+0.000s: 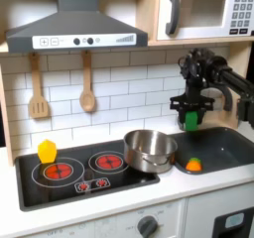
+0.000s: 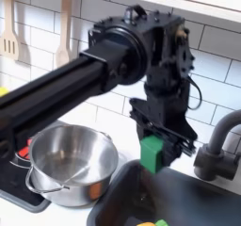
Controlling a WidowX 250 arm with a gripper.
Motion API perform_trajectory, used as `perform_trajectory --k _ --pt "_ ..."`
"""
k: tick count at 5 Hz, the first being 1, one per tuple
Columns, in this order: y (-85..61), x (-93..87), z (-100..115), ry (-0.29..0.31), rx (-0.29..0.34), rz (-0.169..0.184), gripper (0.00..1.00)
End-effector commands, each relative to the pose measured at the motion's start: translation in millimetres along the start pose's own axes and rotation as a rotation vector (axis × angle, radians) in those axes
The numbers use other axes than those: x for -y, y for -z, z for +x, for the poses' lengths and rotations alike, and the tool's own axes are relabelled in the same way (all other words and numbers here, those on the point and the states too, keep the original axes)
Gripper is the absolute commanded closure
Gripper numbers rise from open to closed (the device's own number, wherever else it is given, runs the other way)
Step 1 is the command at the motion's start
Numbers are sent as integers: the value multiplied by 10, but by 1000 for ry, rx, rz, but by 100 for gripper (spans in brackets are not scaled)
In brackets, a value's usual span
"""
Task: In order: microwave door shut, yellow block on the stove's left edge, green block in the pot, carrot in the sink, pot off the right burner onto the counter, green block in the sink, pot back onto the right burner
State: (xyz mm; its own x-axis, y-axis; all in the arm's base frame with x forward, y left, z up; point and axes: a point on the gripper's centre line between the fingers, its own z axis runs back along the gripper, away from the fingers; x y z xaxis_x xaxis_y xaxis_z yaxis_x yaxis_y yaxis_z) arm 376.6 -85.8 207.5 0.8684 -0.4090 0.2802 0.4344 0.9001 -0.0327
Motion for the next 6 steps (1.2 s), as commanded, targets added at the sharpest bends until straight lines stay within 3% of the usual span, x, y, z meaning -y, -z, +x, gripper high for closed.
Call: perform_trajectory --k 1,3,4,6 --pt "92 154 -52 40 -22 -65 0" --pt "18 45 -148 25 -28 -29 0" --pt "-191 -70 -198 -14 11 12 0" --pt "-373 -349 -423 -100 -11 131 0"
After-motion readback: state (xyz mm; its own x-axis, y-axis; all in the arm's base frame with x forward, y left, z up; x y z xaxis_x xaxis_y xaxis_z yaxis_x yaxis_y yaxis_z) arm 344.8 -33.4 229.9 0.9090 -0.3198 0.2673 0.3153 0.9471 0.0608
